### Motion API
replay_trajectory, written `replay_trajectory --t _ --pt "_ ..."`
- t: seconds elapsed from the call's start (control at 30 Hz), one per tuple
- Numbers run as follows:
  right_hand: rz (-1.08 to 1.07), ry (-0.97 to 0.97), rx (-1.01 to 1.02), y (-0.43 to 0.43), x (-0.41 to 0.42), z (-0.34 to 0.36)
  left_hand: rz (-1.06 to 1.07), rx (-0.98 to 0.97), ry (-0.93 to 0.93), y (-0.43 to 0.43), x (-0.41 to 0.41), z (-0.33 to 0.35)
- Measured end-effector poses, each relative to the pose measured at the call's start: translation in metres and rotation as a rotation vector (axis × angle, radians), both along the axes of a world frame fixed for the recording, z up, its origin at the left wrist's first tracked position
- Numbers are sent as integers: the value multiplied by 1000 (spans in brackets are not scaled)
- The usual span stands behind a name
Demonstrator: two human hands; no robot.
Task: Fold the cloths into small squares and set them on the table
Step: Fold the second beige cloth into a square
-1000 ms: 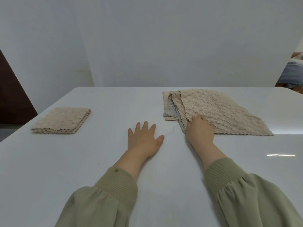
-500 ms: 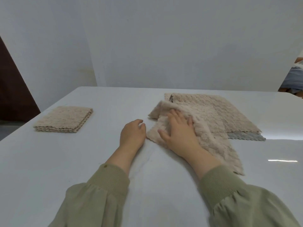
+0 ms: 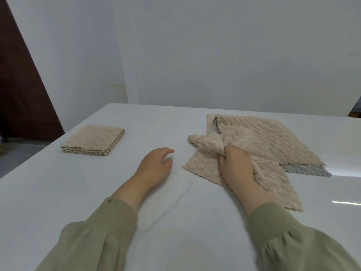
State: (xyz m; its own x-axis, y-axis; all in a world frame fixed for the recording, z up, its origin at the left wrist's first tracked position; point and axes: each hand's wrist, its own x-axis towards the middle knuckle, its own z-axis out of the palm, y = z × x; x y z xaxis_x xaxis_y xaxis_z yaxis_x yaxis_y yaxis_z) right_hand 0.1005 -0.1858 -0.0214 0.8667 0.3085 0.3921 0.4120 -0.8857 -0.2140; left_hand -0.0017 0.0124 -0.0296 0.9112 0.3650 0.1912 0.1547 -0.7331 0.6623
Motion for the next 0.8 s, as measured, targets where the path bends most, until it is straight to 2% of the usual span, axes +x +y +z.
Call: replay_trajectory --t 0.1,0.23,0.3,0.5,0.57,0.67,0.8 --pt "174 10 106 24 -28 2 64 -9 -12 26 -19 6" --pt "449 46 104 71 -75 0 260 -104 -79 56 -28 15" --pt "526 51 131 89 -94 1 284 -129 -96 62 -28 15" --pt "491 -33 228 83 -92 10 236 -112 -63 60 -23 16" --pt "452 41 162 74 -75 8 165 -99 -25 53 -22 16" --pt "406 178 -39 69 -61 -1 89 -42 16 44 -19 15" --pt "379 251 -144 72 -58 -7 228 79 10 56 -18 15"
